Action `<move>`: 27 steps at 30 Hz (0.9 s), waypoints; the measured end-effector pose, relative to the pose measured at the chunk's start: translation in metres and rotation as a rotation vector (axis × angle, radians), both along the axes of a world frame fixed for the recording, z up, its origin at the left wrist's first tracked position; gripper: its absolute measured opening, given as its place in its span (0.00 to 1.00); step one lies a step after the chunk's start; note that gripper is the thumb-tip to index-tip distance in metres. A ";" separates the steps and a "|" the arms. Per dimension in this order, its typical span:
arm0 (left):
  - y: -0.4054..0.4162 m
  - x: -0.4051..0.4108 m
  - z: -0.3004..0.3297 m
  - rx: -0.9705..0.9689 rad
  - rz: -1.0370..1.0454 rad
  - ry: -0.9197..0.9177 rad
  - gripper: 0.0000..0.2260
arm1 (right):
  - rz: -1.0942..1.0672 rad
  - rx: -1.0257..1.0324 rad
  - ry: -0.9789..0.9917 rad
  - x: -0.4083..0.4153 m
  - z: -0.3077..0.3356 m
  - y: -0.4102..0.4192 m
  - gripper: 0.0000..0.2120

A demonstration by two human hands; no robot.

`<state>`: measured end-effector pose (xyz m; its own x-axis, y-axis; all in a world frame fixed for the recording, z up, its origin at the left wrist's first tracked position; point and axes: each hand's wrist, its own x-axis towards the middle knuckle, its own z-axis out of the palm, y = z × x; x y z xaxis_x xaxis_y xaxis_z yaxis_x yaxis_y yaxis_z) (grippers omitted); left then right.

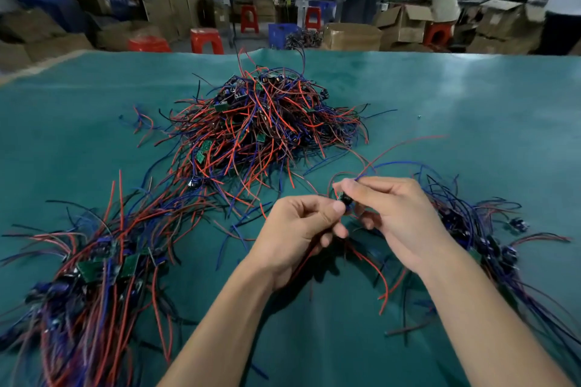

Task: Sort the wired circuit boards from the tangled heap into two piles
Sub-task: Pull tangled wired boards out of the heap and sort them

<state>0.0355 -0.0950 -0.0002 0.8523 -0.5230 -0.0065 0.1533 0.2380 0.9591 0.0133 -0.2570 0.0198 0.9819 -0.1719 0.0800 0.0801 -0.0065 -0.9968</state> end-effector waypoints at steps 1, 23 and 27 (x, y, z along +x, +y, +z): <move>0.000 0.000 0.000 0.018 -0.013 -0.003 0.07 | -0.027 0.009 -0.008 0.000 0.000 -0.001 0.13; 0.004 0.001 -0.002 0.019 0.083 -0.115 0.10 | 0.080 -0.369 -0.072 -0.004 0.000 0.008 0.15; 0.003 0.003 0.000 0.042 0.050 -0.091 0.09 | -0.006 -0.383 -0.149 -0.002 -0.001 0.005 0.13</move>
